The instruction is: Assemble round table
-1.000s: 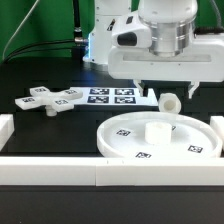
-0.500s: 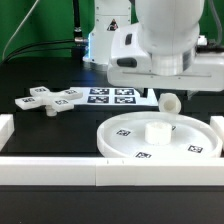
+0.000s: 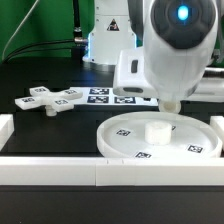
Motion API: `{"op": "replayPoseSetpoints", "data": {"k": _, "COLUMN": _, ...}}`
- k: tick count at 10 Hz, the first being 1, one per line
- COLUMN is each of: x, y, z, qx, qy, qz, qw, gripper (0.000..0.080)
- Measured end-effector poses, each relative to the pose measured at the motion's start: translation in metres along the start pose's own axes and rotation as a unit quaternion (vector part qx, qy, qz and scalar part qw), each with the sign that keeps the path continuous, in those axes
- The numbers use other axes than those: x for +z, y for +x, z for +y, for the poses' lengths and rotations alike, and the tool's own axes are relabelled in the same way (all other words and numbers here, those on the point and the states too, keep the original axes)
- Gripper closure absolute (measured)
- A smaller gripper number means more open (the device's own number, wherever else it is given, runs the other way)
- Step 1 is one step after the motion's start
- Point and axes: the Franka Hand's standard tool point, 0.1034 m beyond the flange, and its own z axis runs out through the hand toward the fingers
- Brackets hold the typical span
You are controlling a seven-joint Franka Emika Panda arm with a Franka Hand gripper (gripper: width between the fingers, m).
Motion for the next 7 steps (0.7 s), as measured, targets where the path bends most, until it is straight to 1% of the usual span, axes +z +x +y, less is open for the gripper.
{"op": "replayPoseSetpoints", "data": {"k": 1, "x": 0.0018, "y": 0.0045, "z": -0.0013, "qx": 0.0, "qy": 0.0, "qz": 0.007, "qw": 1.0, "gripper": 0.0151}}
{"op": "replayPoseSetpoints", "data": {"k": 5, "x": 0.0112, "y": 0.0082, "z": -0.0021, "qx": 0.0, "qy": -0.001, "qz": 0.01, "qw": 1.0, "gripper": 0.0151}}
{"op": "replayPoseSetpoints", "data": {"k": 6, "x": 0.0117, "y": 0.0094, "z": -0.002, "qx": -0.001, "qy": -0.001, "qz": 0.012, "qw": 1.0, "gripper": 0.0263}}
{"op": "replayPoseSetpoints", "data": {"k": 7, "x": 0.0117, "y": 0.0097, "z": -0.002, "qx": -0.001, "qy": -0.001, "qz": 0.013, "qw": 1.0, "gripper": 0.0396}}
